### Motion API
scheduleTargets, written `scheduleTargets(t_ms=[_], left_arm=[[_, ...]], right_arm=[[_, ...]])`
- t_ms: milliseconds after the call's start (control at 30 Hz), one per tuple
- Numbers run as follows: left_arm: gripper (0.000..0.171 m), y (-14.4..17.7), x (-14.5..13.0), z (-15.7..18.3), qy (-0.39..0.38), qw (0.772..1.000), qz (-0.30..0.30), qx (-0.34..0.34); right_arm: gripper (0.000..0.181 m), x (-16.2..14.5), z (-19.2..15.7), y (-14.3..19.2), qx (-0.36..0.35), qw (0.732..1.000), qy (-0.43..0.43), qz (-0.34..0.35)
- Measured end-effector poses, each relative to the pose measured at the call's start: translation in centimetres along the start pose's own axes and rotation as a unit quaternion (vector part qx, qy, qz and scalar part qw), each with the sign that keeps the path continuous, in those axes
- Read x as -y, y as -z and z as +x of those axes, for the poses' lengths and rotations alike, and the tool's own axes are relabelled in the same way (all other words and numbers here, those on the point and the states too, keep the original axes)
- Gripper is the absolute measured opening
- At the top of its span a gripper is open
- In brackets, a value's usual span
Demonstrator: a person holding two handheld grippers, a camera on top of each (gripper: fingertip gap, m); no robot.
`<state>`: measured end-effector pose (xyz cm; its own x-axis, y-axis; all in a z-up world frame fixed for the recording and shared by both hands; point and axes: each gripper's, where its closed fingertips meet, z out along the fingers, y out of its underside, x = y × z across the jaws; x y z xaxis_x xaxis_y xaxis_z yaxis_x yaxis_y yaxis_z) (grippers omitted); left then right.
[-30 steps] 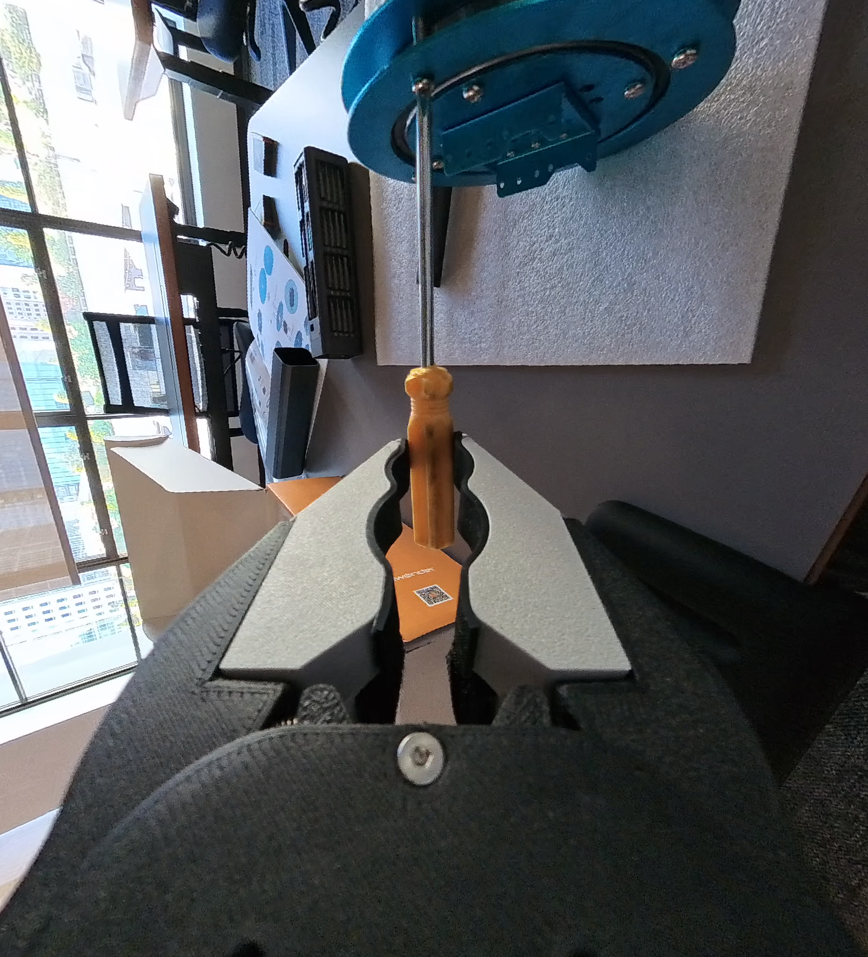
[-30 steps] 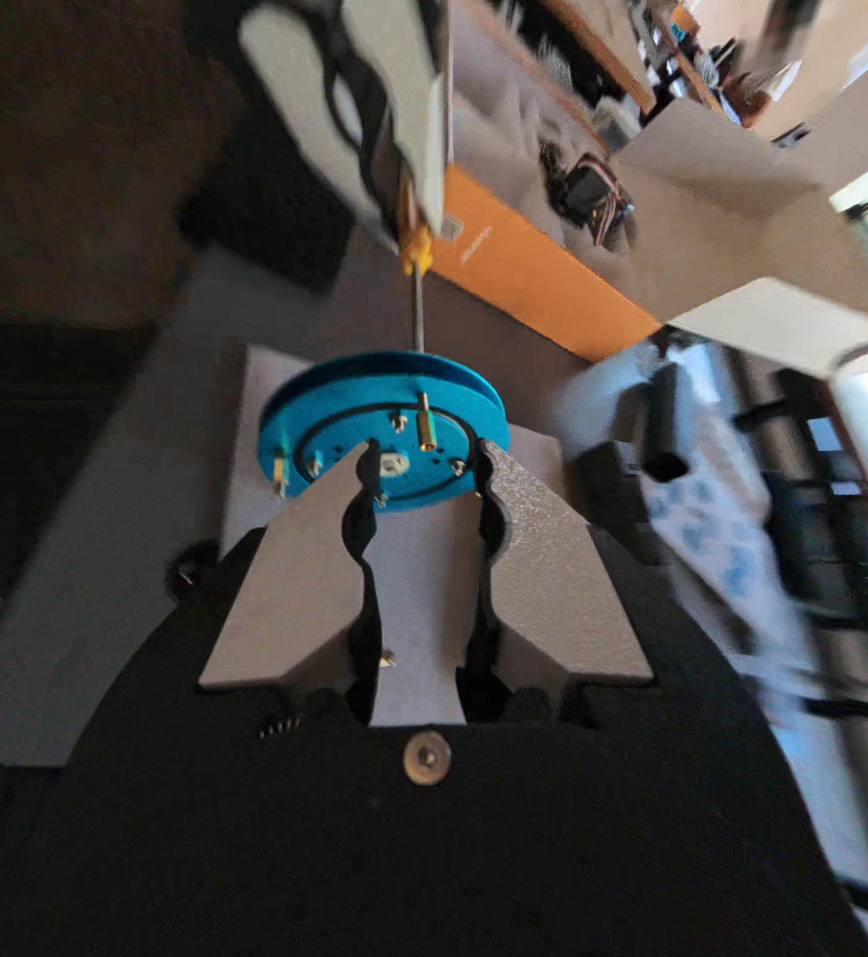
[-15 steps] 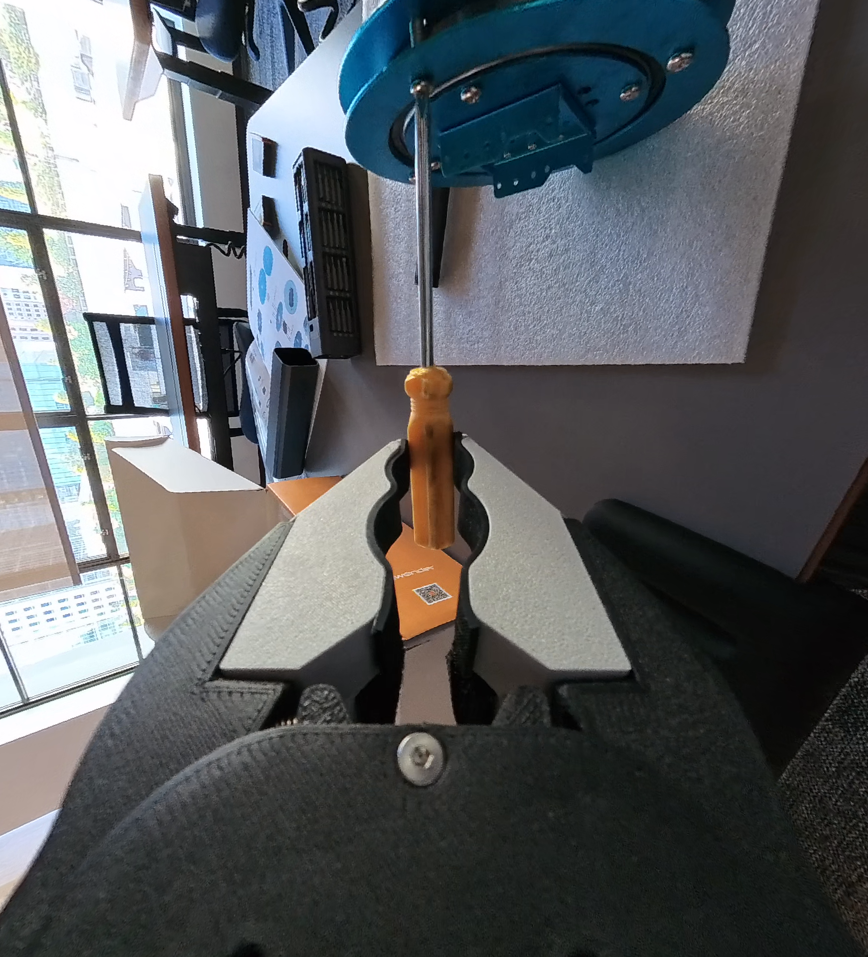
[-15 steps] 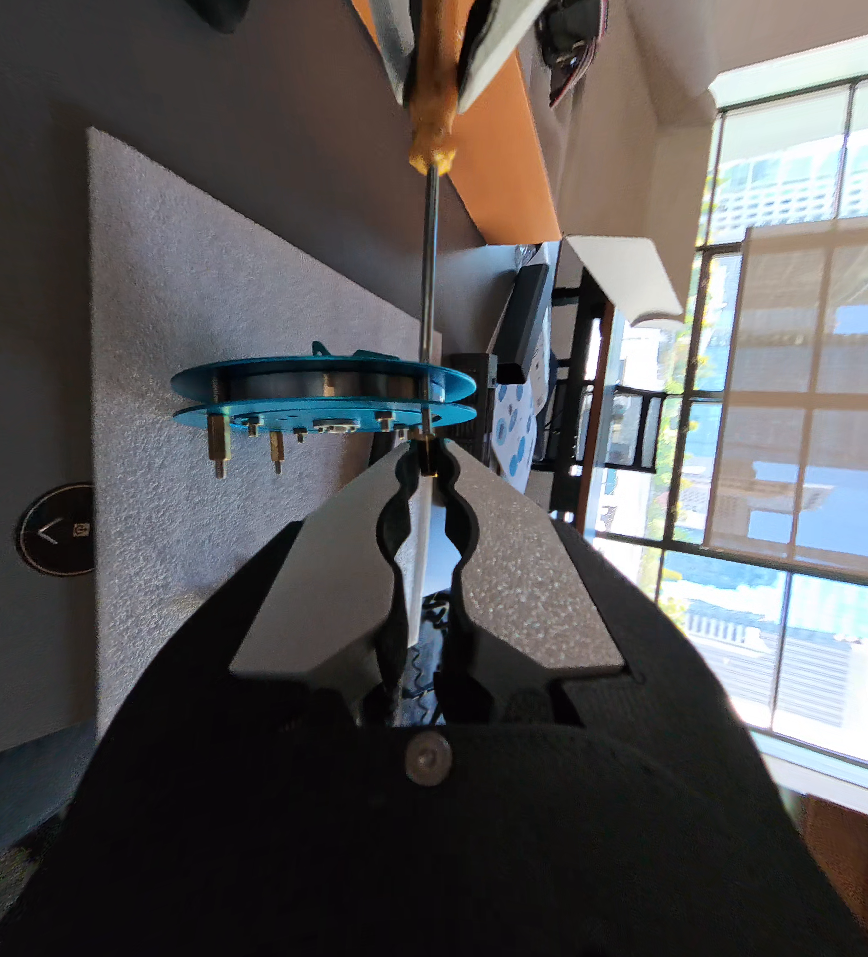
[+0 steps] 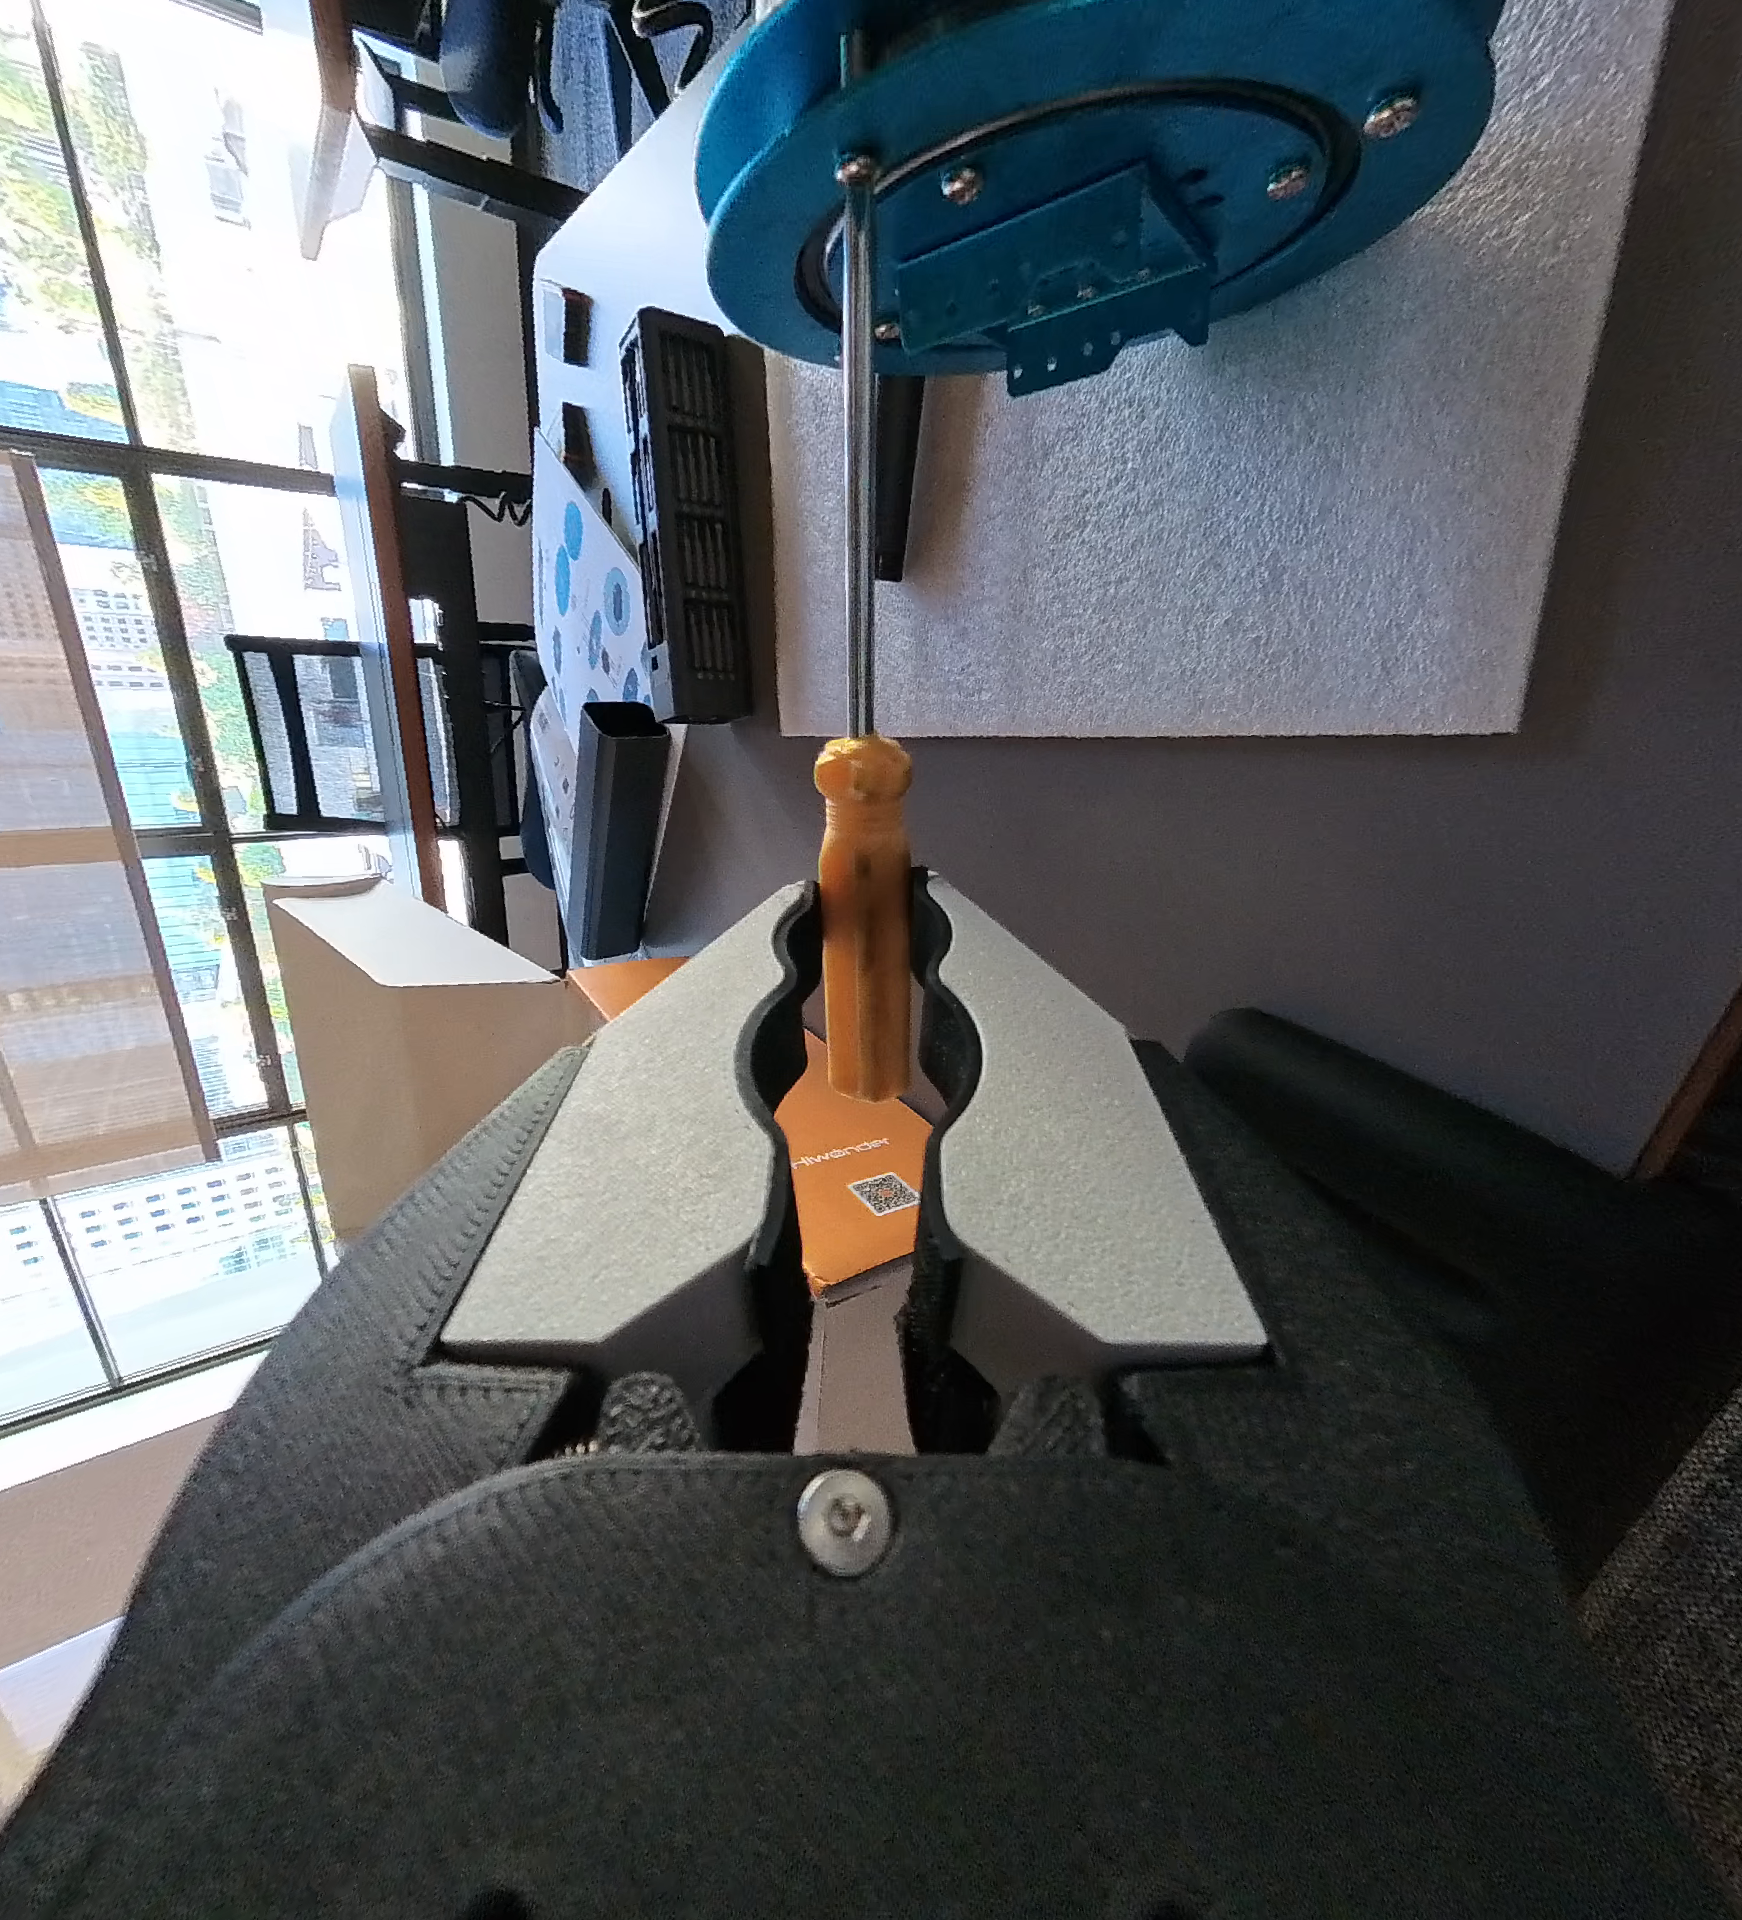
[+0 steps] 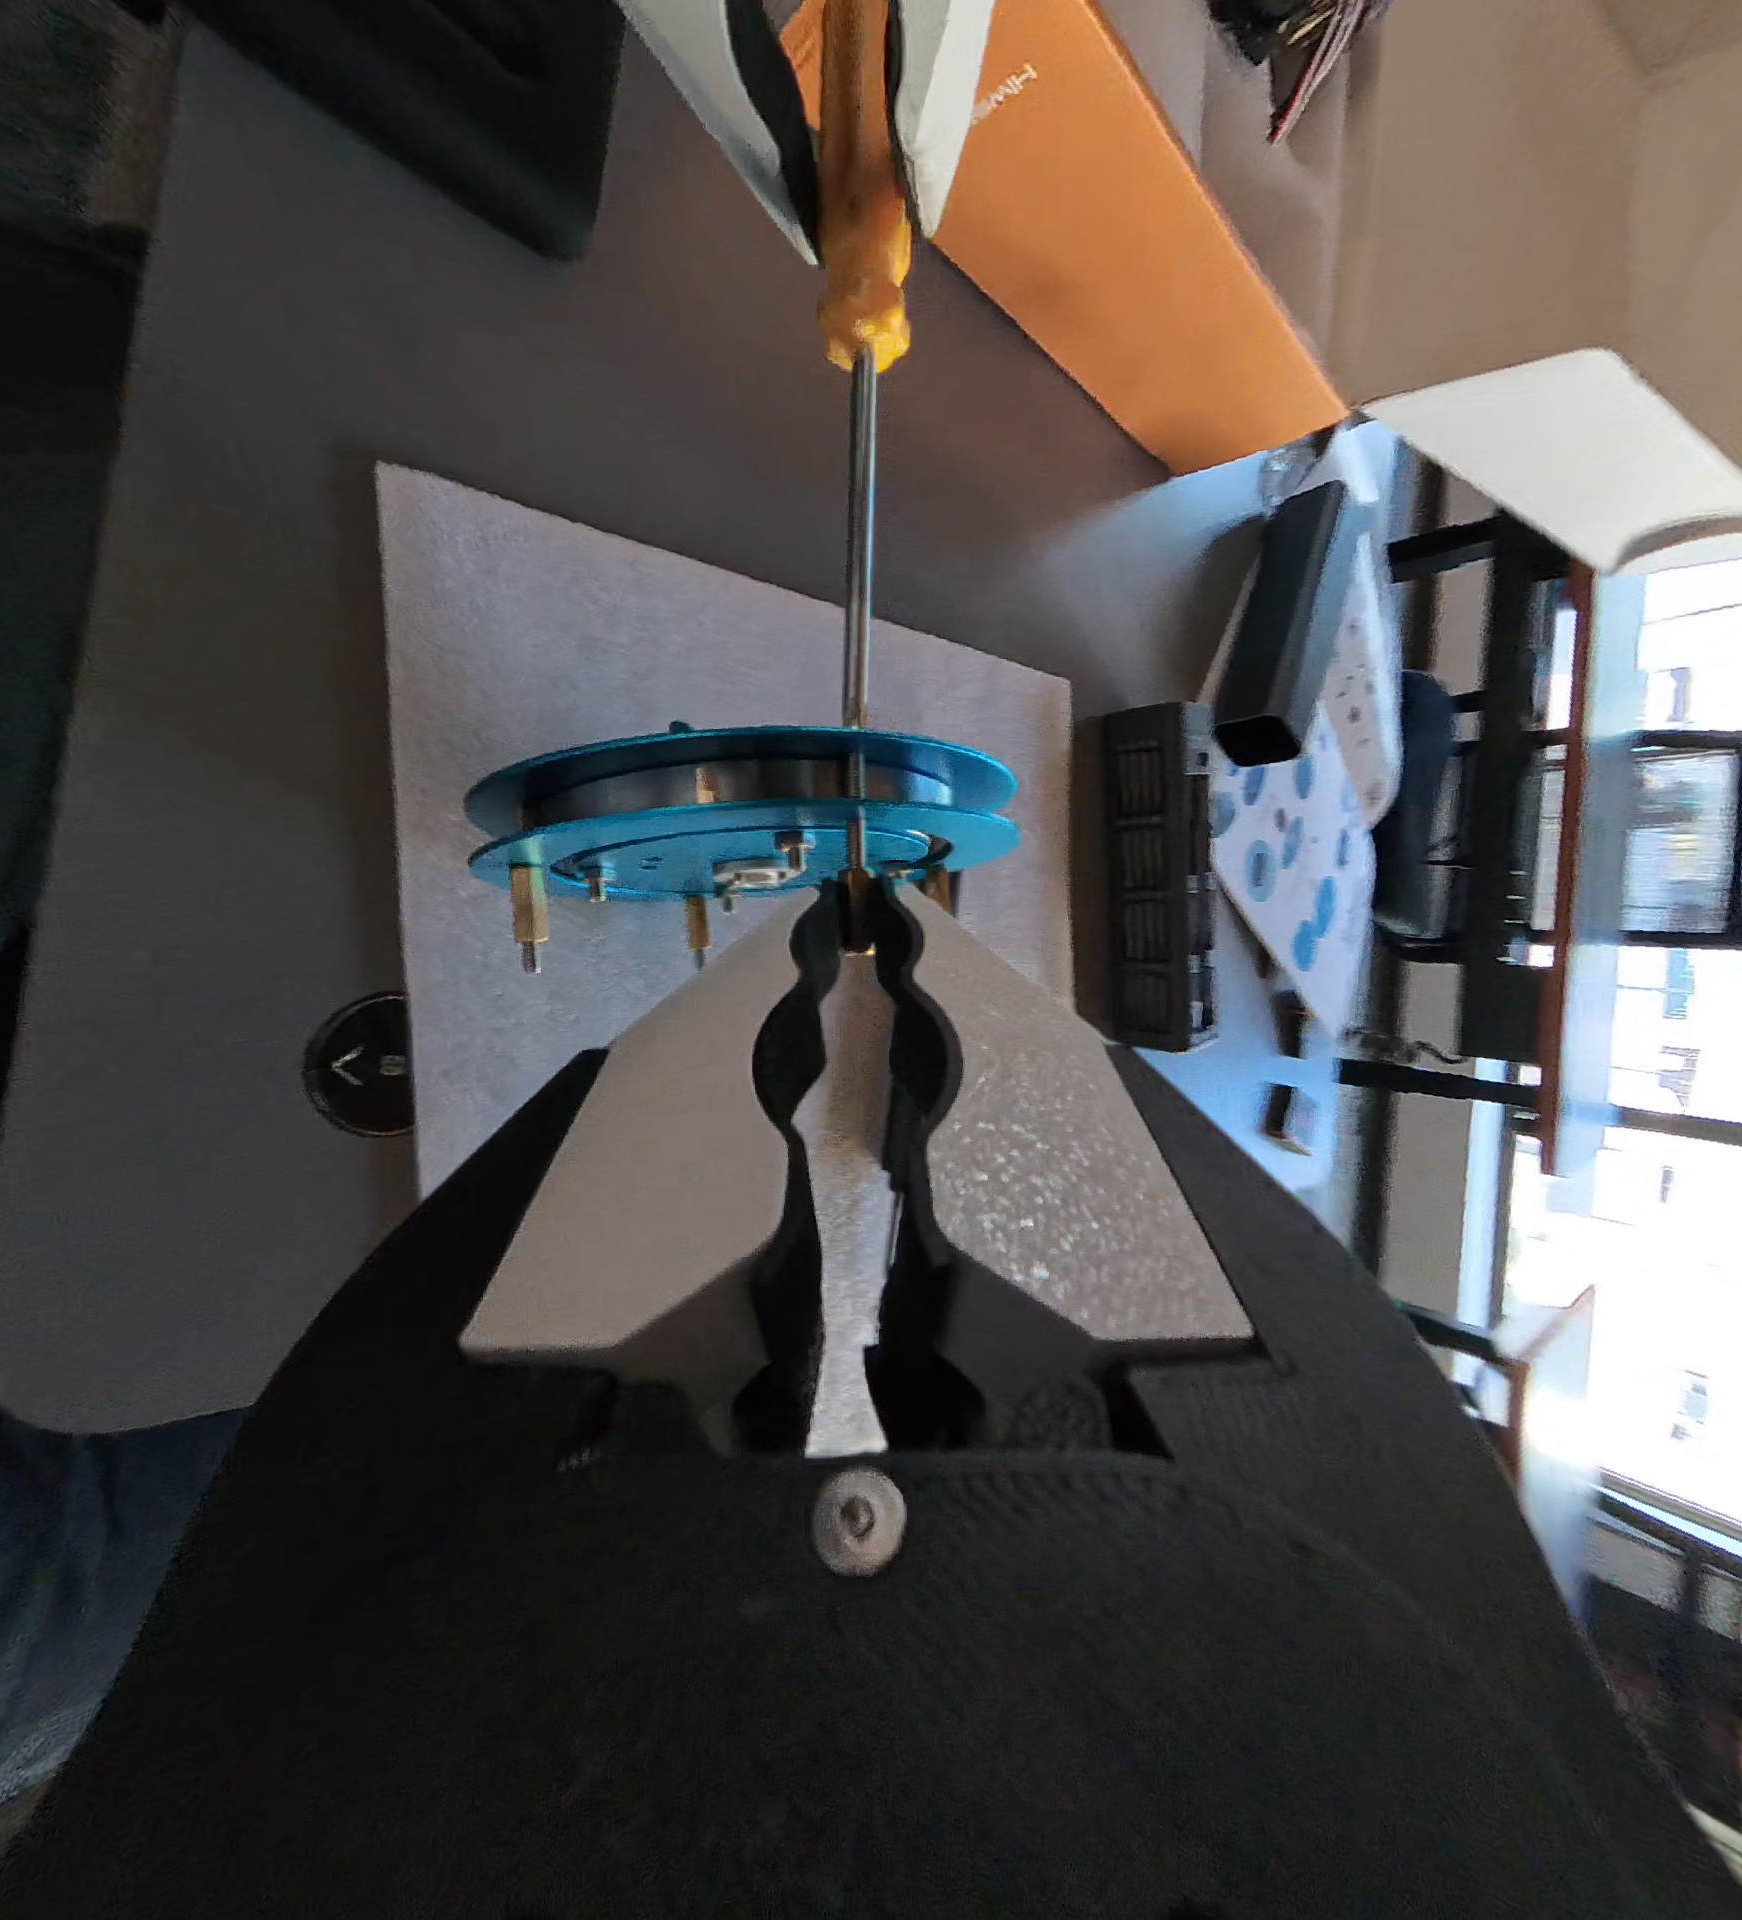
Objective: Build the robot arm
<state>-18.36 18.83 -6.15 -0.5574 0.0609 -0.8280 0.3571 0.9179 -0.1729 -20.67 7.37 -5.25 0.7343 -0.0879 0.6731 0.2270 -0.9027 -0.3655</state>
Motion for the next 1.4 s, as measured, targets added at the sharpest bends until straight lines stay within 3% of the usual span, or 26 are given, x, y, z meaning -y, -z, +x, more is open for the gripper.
scheduleTargets(t_ms=[400,667,1167,1300,1400], left_arm=[[0.015,-0.2,0.3,-0.2,-0.003,1.0,0.004,0.016],[0.015,-0.2,0.4,-0.3,-0.002,1.0,0.008,0.021],[0.015,-0.4,0.6,-0.5,-0.011,0.999,0.007,0.037],[0.015,-0.3,0.8,-0.6,-0.016,0.999,0.005,0.045],[0.015,-0.2,0.8,-0.6,-0.023,0.998,0.002,0.05]], right_arm=[[0.004,-0.2,-0.5,0.3,0.109,0.99,-0.087,0.013],[0.004,-0.3,-0.7,0.3,0.21,0.964,-0.165,0.022],[0.004,-0.3,-1.3,0.6,0.417,0.85,-0.322,0.02],[0.004,-0.3,-1.6,0.9,0.477,0.797,-0.371,-0.003],[0.004,-0.1,-1.8,1.2,0.528,0.741,-0.414,-0.012]])
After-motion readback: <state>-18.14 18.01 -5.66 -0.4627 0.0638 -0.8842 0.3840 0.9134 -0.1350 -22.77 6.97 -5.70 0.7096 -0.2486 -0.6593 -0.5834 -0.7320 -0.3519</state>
